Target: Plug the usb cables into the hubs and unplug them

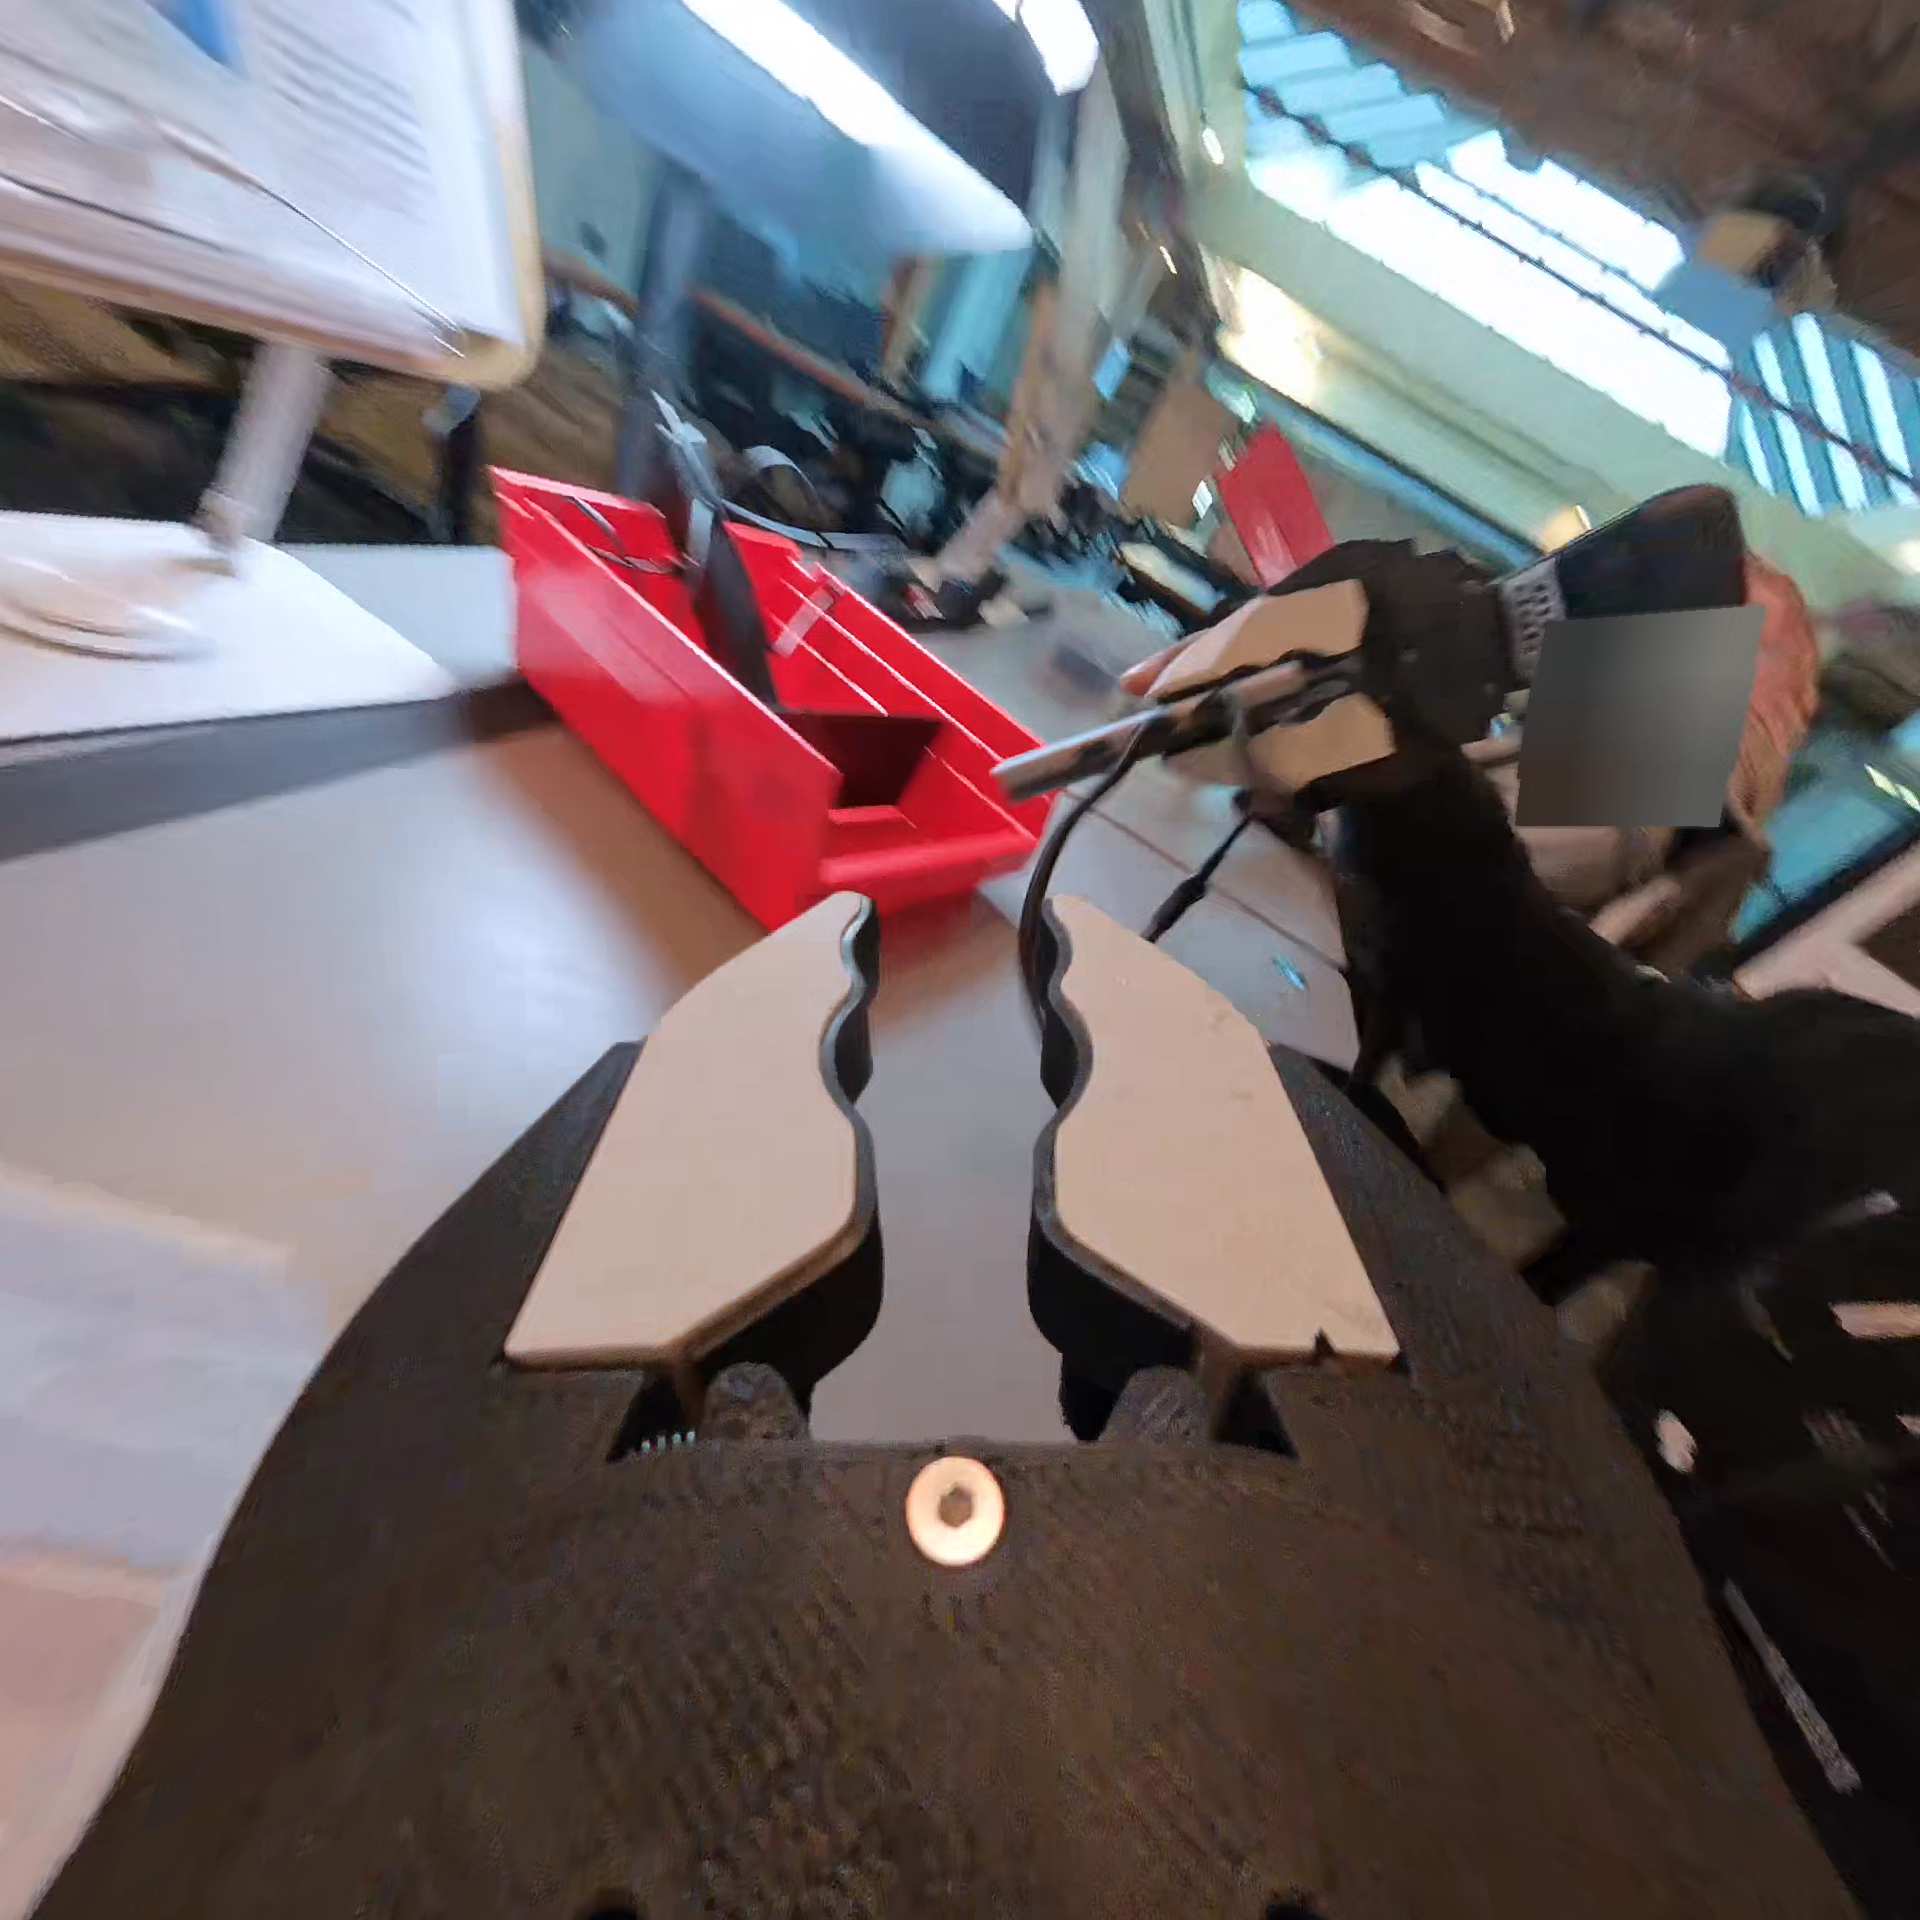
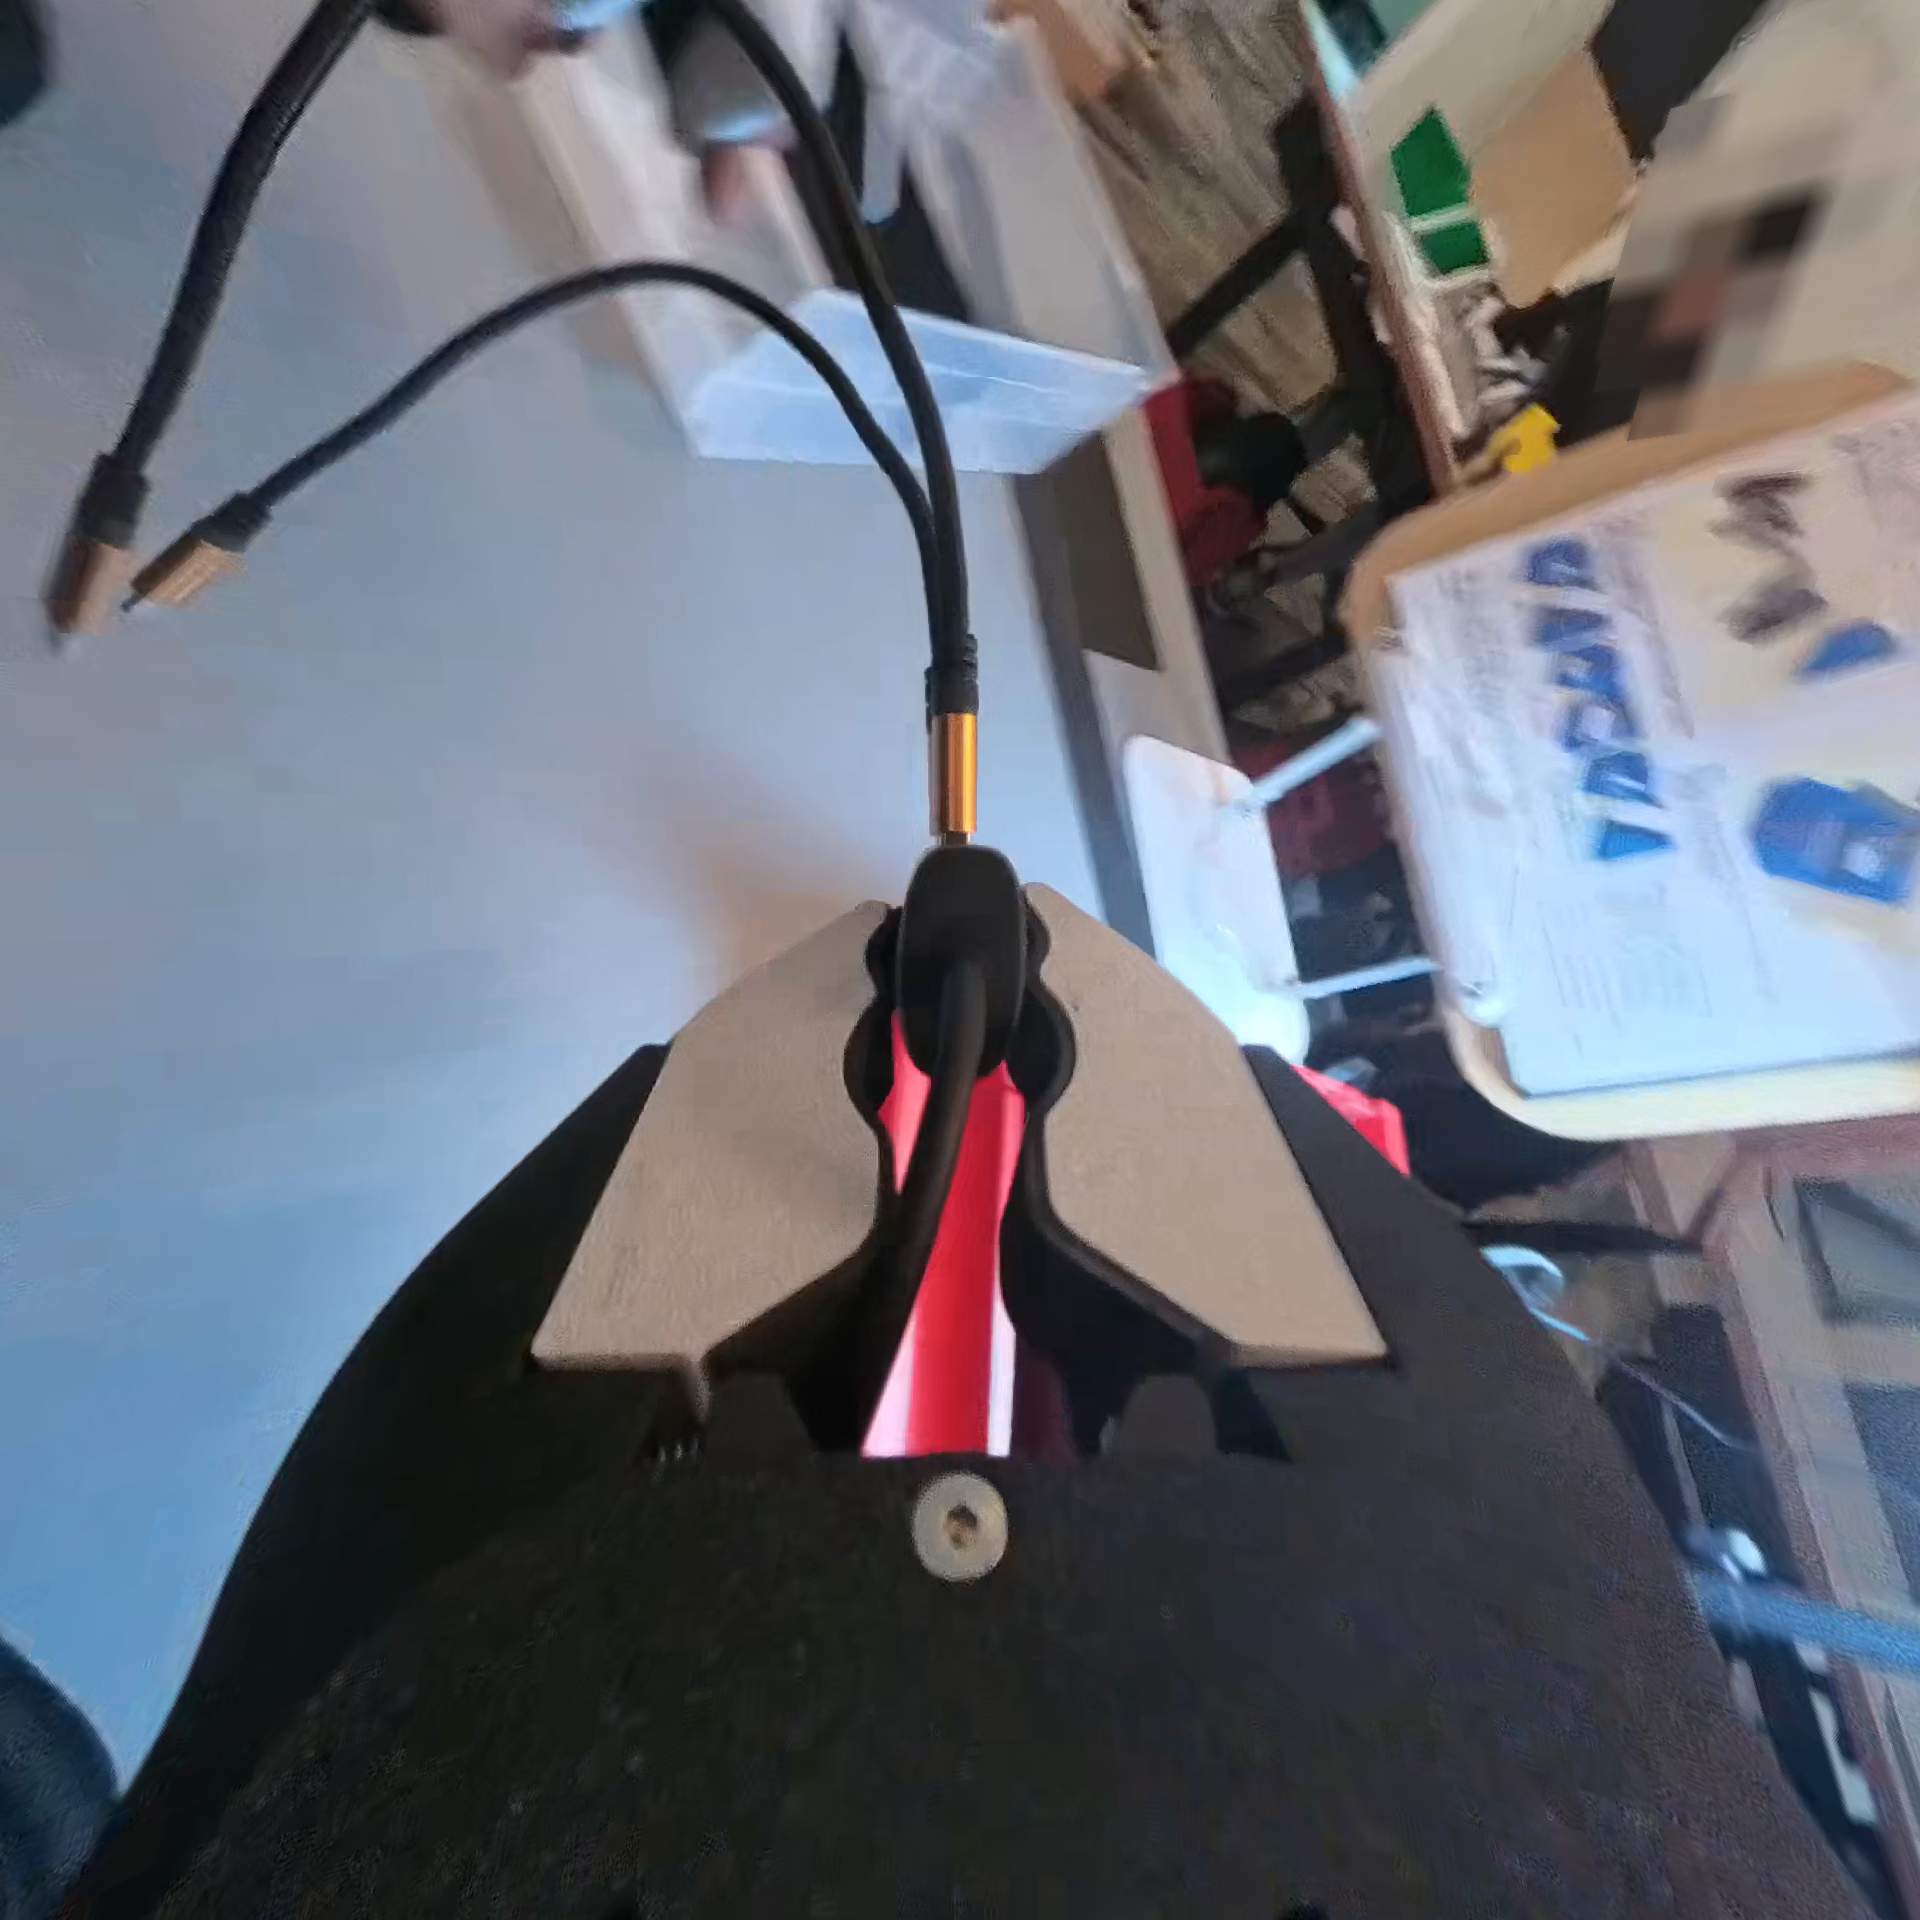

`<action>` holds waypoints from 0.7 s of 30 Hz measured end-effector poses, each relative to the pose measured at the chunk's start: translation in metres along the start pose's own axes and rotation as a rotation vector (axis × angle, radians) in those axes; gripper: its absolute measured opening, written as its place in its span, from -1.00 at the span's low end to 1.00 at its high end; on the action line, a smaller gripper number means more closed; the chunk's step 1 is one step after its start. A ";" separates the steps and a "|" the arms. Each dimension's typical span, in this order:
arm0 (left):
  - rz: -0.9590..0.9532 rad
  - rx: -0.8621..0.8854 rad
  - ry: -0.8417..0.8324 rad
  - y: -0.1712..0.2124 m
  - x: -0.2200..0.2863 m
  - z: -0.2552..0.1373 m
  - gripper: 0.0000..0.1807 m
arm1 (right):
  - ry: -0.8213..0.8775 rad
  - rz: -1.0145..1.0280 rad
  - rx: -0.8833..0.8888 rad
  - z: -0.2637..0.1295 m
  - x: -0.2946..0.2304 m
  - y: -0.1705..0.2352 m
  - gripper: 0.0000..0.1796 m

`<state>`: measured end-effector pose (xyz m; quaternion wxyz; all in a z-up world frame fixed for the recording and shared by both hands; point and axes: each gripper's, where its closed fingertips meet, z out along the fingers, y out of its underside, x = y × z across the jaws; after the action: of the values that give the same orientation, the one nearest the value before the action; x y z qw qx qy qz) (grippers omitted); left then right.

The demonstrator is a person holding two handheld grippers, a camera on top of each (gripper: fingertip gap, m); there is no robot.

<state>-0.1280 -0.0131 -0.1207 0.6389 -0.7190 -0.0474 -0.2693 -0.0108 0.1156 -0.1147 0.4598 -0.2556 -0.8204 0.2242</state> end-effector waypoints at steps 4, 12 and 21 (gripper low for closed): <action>-0.087 0.074 -0.066 0.009 -0.034 -0.016 -0.73 | 0.086 0.094 -0.172 -0.033 0.106 0.020 -0.80; -0.121 -0.068 -0.068 0.063 -0.050 0.008 -0.74 | 0.252 0.081 -0.779 -0.030 0.229 0.143 -0.79; -0.105 -0.155 -0.068 0.083 -0.053 0.017 -0.76 | -0.060 -0.009 -0.958 0.040 0.191 0.206 -0.79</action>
<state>-0.1336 0.0024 -0.2192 0.5646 -0.7714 -0.0856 -0.2807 -0.0870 0.3876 -0.1358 0.2674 -0.4285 -0.8454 -0.1740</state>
